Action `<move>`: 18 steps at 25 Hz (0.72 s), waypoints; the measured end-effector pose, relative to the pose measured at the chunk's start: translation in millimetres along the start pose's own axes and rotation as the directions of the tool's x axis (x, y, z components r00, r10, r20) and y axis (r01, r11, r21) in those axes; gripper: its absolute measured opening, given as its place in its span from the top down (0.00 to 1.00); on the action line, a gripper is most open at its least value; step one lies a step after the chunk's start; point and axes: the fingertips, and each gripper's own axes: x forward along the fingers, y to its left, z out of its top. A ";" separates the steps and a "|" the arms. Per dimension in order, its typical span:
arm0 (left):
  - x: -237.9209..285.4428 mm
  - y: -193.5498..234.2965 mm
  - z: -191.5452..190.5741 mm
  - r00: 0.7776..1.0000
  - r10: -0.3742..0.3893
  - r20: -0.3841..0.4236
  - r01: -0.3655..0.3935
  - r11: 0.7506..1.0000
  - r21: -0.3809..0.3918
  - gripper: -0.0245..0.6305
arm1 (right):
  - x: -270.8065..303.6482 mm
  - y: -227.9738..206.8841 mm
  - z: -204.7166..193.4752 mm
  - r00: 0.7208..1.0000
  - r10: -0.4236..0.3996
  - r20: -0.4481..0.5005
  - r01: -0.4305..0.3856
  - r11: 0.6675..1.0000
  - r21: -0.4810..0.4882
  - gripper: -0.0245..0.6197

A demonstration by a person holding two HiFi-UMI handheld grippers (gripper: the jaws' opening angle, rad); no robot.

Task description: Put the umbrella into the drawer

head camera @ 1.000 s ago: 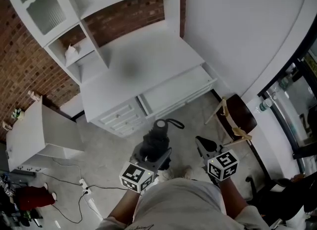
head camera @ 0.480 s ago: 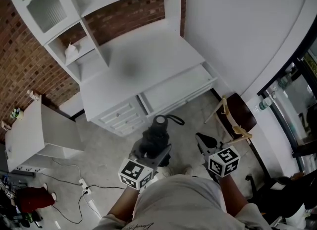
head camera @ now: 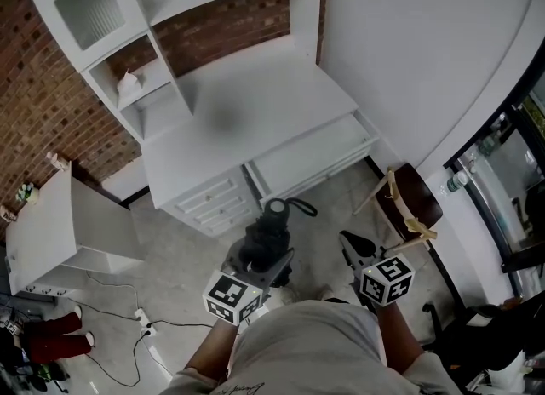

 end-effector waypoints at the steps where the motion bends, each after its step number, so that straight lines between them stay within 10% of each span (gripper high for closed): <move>1: -2.8 1.6 -0.6 1.000 -0.002 0.002 0.002 1.000 -0.003 0.55 | 2.2 3.5 -0.1 1.000 0.000 0.000 0.000 1.000 -0.001 0.92; 18: -8.7 15.1 -1.7 1.000 -0.010 0.010 0.009 1.000 0.012 0.55 | 16.3 15.5 -1.1 1.000 0.001 0.004 -0.001 1.000 -0.001 0.92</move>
